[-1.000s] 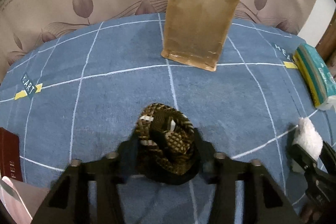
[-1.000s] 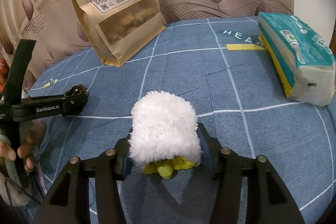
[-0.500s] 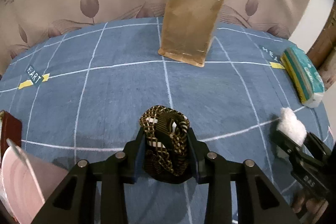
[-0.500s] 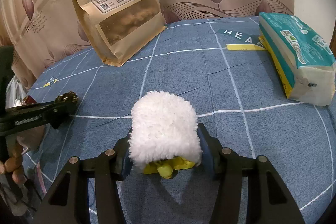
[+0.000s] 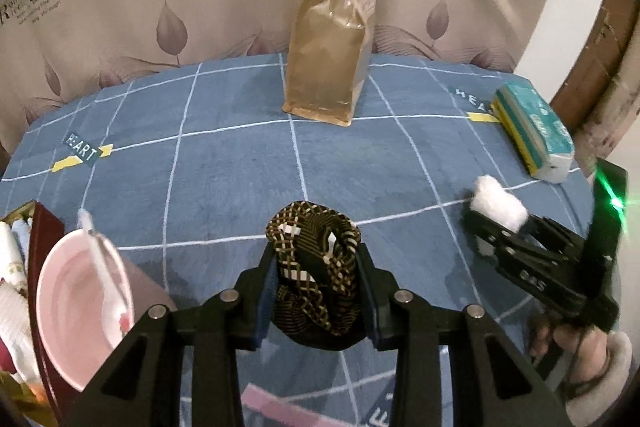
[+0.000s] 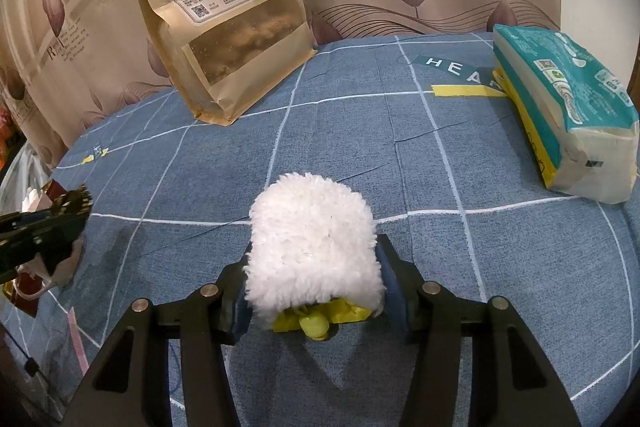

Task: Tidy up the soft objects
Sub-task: 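Carry the black-gold woven pouch with the left gripper over the tray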

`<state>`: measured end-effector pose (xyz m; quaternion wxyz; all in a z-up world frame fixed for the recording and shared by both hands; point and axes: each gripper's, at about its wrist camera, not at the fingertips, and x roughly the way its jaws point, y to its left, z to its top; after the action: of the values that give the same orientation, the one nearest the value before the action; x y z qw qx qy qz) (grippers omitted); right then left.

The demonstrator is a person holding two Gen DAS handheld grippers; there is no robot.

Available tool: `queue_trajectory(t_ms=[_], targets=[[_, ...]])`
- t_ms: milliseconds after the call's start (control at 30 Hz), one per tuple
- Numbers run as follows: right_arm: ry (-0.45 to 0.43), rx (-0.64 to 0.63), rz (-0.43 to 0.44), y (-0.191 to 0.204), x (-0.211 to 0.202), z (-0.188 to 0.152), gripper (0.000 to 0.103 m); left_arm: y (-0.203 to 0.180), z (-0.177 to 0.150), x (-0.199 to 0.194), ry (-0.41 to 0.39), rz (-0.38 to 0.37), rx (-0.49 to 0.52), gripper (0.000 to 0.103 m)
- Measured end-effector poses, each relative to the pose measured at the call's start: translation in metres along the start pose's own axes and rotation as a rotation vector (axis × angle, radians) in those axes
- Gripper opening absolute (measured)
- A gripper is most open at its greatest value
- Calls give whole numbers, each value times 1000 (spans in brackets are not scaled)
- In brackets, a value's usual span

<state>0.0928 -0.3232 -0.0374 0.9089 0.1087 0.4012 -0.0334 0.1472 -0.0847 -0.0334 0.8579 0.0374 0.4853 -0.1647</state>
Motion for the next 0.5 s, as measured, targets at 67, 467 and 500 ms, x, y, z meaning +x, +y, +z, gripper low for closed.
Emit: queue_trajectory(t_ms=[67, 467, 500], targets=[[0, 0, 1, 0, 0, 0, 52, 0, -3, -10, -11, -3, 9, 36], [3, -11, -6, -1, 2, 2, 52, 27, -18, -74, -92, 9, -9, 36], [3, -12, -7, -1, 2, 2, 52, 30, -19, -79, -99, 10, -11, 36]])
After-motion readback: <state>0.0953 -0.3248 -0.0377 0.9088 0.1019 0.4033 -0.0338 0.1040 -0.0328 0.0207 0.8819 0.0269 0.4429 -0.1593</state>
